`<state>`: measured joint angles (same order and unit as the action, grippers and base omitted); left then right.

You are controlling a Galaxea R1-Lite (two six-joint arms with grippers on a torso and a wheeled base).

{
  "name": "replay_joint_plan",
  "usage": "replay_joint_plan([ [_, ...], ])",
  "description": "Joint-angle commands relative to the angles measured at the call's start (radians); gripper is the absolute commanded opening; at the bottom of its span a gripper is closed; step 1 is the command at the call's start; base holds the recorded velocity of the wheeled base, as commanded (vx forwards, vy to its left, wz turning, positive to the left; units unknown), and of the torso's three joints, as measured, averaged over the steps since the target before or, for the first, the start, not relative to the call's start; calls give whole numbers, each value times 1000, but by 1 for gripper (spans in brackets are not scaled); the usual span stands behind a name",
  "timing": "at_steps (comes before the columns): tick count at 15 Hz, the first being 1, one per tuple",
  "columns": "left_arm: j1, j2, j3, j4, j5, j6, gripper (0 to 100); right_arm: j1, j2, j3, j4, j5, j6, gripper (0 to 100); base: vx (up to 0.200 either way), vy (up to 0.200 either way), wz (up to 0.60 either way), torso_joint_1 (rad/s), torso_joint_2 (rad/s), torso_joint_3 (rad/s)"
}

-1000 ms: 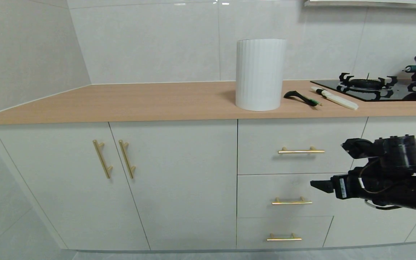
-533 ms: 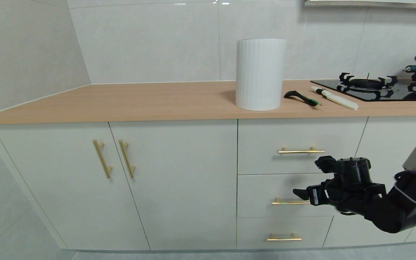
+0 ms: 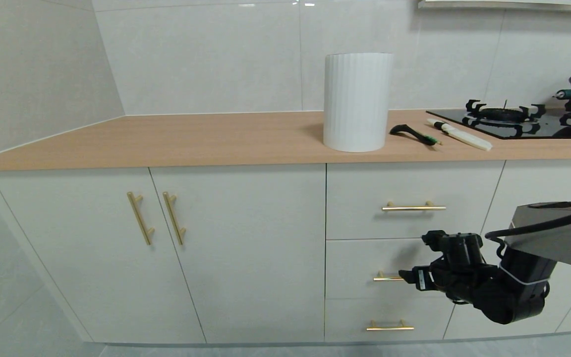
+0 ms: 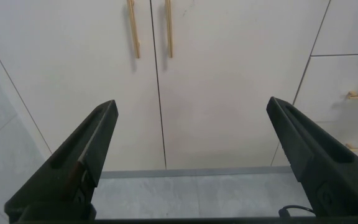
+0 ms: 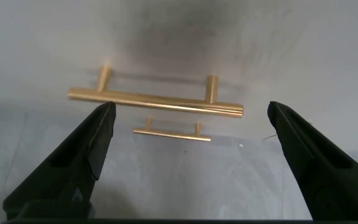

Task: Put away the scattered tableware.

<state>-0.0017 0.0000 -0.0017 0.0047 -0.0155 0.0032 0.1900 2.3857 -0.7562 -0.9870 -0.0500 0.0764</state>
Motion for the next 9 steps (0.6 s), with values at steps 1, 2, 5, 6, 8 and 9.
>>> replay_joint_plan([
  [1,0,0,0,0,0,0,100,0,50,-29,-1,-4,6,100,0,0,0,0,0,0],
  [2,0,0,0,0,0,0,100,0,59,-45,1,-5,10,100,0,0,0,0,0,0],
  [5,0,0,0,0,0,0,100,0,90,-84,1,-4,45,100,0,0,0,0,0,0],
  [6,0,0,0,0,0,0,100,0,104,-100,1,-4,46,100,0,0,0,0,0,0],
  [8,0,0,0,0,0,0,100,-7,128,-126,2,-5,51,100,0,0,0,0,0,0],
  [9,0,0,0,0,0,0,100,-9,139,-141,7,-5,56,100,0,0,0,0,0,0],
])
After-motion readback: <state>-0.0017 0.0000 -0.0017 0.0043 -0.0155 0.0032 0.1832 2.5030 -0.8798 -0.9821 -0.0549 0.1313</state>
